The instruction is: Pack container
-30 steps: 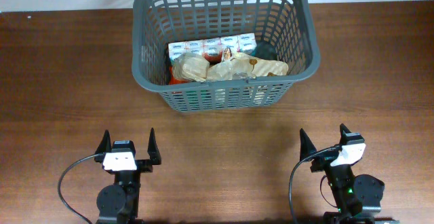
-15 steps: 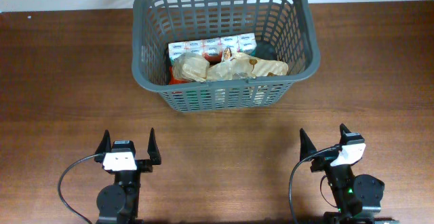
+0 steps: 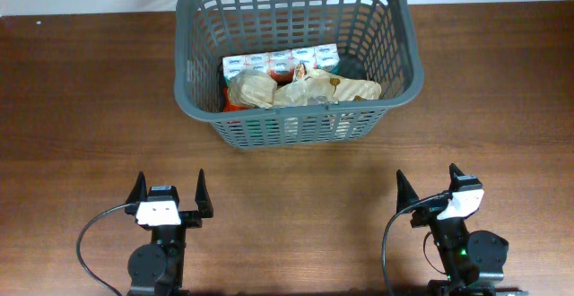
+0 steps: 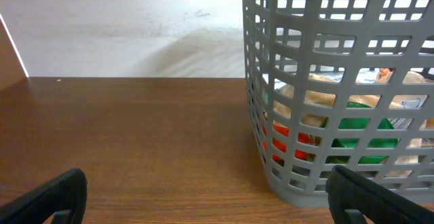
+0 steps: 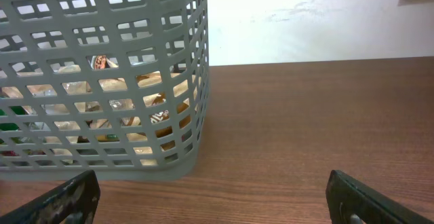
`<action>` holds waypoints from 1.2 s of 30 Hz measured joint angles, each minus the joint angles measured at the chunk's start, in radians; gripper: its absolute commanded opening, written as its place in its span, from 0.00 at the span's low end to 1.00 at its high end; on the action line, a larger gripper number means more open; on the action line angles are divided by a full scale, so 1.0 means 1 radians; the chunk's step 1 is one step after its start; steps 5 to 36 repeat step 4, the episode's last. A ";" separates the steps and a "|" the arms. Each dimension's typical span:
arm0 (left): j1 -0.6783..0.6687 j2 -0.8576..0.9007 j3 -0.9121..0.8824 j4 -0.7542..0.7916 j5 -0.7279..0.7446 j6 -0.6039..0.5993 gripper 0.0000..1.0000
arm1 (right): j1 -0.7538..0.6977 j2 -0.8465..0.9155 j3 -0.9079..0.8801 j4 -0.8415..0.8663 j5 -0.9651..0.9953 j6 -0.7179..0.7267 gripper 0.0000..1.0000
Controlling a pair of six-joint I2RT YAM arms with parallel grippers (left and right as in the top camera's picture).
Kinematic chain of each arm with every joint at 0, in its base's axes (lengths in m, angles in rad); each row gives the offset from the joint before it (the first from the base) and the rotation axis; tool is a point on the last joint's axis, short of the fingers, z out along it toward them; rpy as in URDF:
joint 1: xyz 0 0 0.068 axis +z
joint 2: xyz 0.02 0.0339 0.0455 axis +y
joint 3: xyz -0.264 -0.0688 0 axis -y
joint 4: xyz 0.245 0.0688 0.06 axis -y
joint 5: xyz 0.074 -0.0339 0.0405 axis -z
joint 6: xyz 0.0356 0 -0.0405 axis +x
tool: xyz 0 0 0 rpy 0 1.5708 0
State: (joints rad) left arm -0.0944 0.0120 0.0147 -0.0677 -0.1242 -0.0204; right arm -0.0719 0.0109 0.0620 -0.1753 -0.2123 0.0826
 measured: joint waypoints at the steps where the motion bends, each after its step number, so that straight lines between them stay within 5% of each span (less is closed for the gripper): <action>1: 0.000 0.000 0.000 0.000 0.000 0.000 0.99 | 0.000 0.000 0.000 0.000 0.000 0.000 0.99; 36: 0.000 0.000 0.000 0.000 0.000 0.000 0.99 | 0.000 0.000 0.000 0.000 0.000 0.000 0.99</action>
